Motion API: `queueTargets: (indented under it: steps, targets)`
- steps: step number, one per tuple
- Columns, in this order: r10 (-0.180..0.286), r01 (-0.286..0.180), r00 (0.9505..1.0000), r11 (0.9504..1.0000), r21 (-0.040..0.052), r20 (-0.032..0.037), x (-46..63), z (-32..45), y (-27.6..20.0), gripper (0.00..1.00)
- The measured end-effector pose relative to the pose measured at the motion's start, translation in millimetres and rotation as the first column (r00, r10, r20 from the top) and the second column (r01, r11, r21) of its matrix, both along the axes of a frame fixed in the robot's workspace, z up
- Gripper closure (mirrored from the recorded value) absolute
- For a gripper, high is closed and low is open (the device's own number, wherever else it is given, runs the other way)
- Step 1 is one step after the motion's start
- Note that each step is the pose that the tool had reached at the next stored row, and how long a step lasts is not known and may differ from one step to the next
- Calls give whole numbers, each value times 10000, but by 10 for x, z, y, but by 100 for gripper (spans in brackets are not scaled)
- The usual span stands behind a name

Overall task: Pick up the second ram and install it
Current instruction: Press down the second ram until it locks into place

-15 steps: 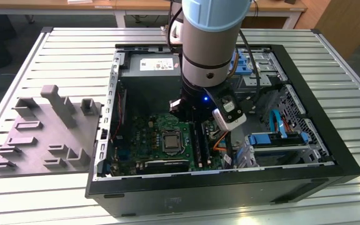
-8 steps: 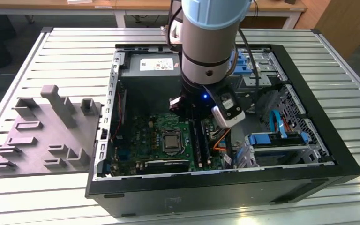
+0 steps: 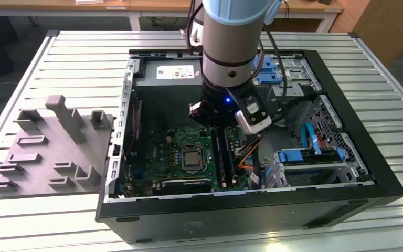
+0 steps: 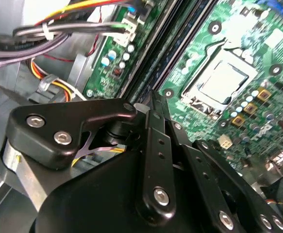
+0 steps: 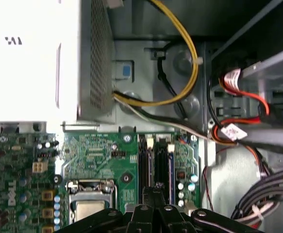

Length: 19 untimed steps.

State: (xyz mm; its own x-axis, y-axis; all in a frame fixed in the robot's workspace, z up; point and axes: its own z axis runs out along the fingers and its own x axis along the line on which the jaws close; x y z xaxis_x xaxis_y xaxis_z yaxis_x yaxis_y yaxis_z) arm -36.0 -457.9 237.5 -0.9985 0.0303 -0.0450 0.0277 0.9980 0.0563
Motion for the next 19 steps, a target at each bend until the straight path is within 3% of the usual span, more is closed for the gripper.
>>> queueTargets:
  steps: [7,19]
  targets:
    - [0,0,10000,10000,10,0,0,-9,116,89]
    - [1,-1,10000,10000,9,0,28,-45,124,89]
